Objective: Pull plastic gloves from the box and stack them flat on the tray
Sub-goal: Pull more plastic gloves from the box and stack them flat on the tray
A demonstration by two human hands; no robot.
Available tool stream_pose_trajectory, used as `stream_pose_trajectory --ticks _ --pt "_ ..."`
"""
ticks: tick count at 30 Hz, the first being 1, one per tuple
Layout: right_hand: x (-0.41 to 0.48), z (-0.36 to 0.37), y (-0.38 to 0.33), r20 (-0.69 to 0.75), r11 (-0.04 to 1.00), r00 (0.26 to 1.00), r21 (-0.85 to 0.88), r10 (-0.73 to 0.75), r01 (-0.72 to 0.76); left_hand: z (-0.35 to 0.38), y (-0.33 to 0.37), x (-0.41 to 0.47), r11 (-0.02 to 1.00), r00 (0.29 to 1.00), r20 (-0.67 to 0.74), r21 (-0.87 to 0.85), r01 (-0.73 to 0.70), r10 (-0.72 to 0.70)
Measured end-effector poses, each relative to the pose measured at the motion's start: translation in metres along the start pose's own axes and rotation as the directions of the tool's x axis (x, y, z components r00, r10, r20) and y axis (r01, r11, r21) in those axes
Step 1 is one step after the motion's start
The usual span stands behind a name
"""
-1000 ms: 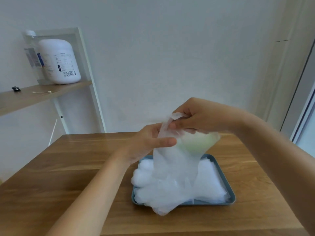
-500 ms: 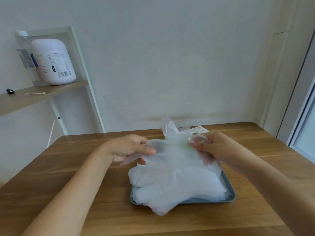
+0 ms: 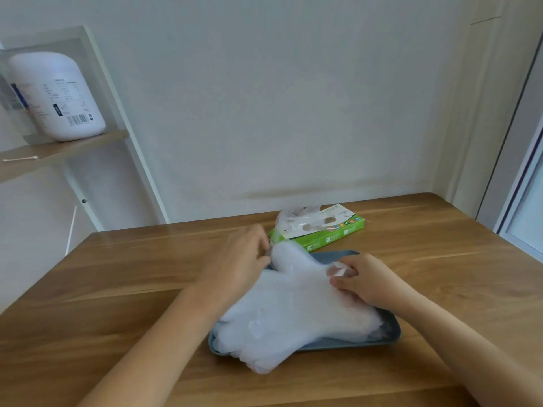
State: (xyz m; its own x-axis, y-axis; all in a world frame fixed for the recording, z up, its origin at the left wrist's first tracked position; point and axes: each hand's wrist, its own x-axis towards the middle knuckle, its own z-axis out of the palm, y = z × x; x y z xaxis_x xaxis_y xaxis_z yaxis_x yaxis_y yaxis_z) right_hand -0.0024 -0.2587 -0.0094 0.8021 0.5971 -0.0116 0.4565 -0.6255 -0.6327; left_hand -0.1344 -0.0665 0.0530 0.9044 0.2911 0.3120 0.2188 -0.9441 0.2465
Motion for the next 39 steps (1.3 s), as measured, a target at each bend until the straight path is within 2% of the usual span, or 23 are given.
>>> stream_pose_trajectory --ticks 3,5,7,10,11,13,15,17,19,21,23,25,26,28,30,32,34,39 --pt "0.001 0.004 0.002 0.006 0.999 0.999 0.001 -0.036 0.036 0.026 0.025 -0.005 0.966 0.968 0.11 -0.155 -0.206 0.224" --pt "0.002 0.006 0.004 -0.009 0.998 0.999 0.018 -0.053 0.053 0.048 0.026 -0.008 0.958 0.931 0.243 -0.165 -0.236 0.272" --pt "0.002 0.007 0.006 -0.052 0.995 0.997 0.083 -0.055 0.059 0.066 0.021 -0.014 0.963 0.915 0.305 -0.143 -0.23 0.264" --pt "0.0 0.006 0.006 -0.101 0.98 0.993 0.184 -0.054 0.072 0.082 0.012 -0.027 0.961 0.943 0.213 -0.163 -0.226 0.257" --pt "-0.002 0.006 0.006 -0.099 0.977 0.993 0.195 -0.069 0.087 0.085 0.01 -0.03 0.953 0.945 0.143 -0.13 -0.275 0.293" --pt "-0.003 0.007 0.004 -0.086 0.975 0.991 0.191 -0.103 0.117 0.086 0.008 -0.032 0.884 0.885 0.022 -0.054 -0.464 0.466" --pt "-0.003 0.009 0.003 -0.075 0.975 0.99 0.176 -0.121 0.133 0.087 0.005 -0.031 0.821 0.822 0.03 -0.097 -0.563 0.568" --pt "-0.002 0.01 0.003 -0.075 0.974 0.989 0.179 -0.125 0.137 0.085 0.006 -0.029 0.831 0.832 0.082 -0.167 -0.531 0.548" --pt "0.0 0.009 0.003 -0.078 0.976 0.989 0.174 -0.123 0.135 0.084 0.005 -0.028 0.881 0.873 0.17 -0.226 -0.416 0.457" --pt "0.002 0.007 0.004 -0.125 0.991 0.985 0.043 -0.123 0.129 0.084 0.002 -0.025 0.916 0.883 0.263 -0.211 -0.341 0.39" --pt "0.001 0.003 0.006 -0.269 0.973 0.937 -0.119 -0.225 0.199 0.082 0.001 -0.025 0.942 0.873 0.357 -0.176 -0.286 0.332" --pt "0.0 -0.003 0.002 -0.315 0.916 0.86 -0.178 -0.4 0.361 0.082 -0.001 -0.024 0.955 0.849 0.437 -0.14 -0.261 0.296" --pt "0.001 -0.006 -0.001 -0.26 0.881 0.842 -0.187 -0.472 0.435 0.084 -0.002 -0.024 0.957 0.839 0.461 -0.133 -0.257 0.289" --pt "0.003 -0.008 -0.006 -0.032 0.841 0.852 -0.182 -0.523 0.509 0.086 -0.003 -0.022 0.955 0.827 0.479 -0.153 -0.252 0.295" --pt "0.003 -0.006 -0.006 0.242 0.866 0.871 -0.167 -0.428 0.472 0.088 -0.005 -0.021 0.953 0.825 0.478 -0.192 -0.236 0.301" --pt "0.0 -0.009 -0.003 0.435 0.908 0.857 -0.173 -0.276 0.381 0.088 -0.01 -0.021 0.962 0.823 0.5 -0.176 -0.208 0.27" --pt "-0.005 -0.016 -0.002 0.534 0.91 0.832 -0.256 -0.147 0.326 0.082 -0.015 -0.02 0.973 0.807 0.544 -0.13 -0.19 0.23" --pt "-0.009 -0.036 -0.007 0.571 0.796 0.821 -0.496 -0.002 0.347 0.068 -0.04 -0.014 0.984 0.742 0.665 0.06 -0.168 0.086"
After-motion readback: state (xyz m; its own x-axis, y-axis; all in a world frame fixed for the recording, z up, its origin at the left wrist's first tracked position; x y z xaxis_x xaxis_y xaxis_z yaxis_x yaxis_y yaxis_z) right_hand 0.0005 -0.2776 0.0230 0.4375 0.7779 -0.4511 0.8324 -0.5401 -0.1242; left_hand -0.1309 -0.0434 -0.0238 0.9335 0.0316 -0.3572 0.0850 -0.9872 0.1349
